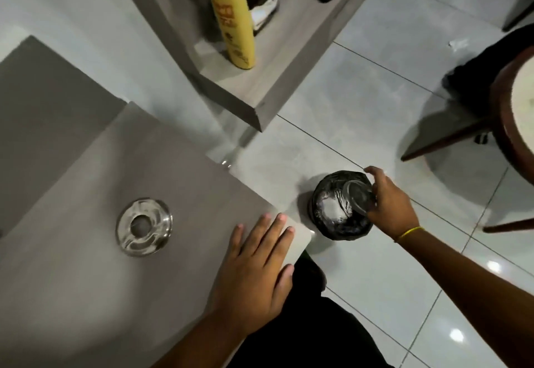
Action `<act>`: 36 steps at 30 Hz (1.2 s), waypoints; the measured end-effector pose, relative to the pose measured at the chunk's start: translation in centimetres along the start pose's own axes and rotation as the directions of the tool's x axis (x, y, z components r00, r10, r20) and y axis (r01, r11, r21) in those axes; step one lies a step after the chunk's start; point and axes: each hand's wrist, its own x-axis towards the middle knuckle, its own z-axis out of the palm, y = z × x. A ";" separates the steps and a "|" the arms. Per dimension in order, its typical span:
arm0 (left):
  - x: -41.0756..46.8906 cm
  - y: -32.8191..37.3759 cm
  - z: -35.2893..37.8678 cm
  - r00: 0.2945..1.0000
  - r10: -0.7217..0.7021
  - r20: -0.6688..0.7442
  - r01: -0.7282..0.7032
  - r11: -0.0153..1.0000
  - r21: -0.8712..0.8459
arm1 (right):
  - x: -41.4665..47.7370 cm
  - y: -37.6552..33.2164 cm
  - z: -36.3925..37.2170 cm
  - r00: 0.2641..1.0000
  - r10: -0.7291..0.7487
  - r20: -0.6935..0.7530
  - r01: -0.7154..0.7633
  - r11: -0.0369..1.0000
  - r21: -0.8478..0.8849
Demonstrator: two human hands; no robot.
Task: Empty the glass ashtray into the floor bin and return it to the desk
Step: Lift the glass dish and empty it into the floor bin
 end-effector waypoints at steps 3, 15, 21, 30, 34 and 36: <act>-0.1 0.2 -0.2 0.999 0.004 -0.034 -0.004 1.000 0.006 | 1.7 3.0 3.5 0.975 -0.166 0.150 0.207 0.924 -0.321; 0.1 0.8 0.4 0.986 0.030 -0.164 -0.014 0.995 0.097 | 6.2 8.0 12.9 0.818 -0.109 0.565 0.501 0.617 -0.607; 0.5 0.8 0.6 0.986 0.021 -0.165 0.002 0.990 0.138 | 7.9 8.8 14.6 0.784 -0.059 0.618 0.538 0.559 -0.630; 1.1 1.0 0.5 0.977 0.075 -0.200 -0.031 0.976 0.214 | 9.4 7.8 15.4 0.715 -0.075 0.696 0.656 0.418 -0.629; 1.2 0.8 0.6 0.975 0.100 -0.200 -0.052 0.971 0.233 | 9.7 7.0 15.5 0.685 -0.063 0.726 0.665 0.460 -0.588; 1.2 0.8 0.7 0.973 0.111 -0.205 -0.060 0.969 0.241 | 9.8 7.0 16.1 0.710 -0.073 0.701 0.650 0.452 -0.611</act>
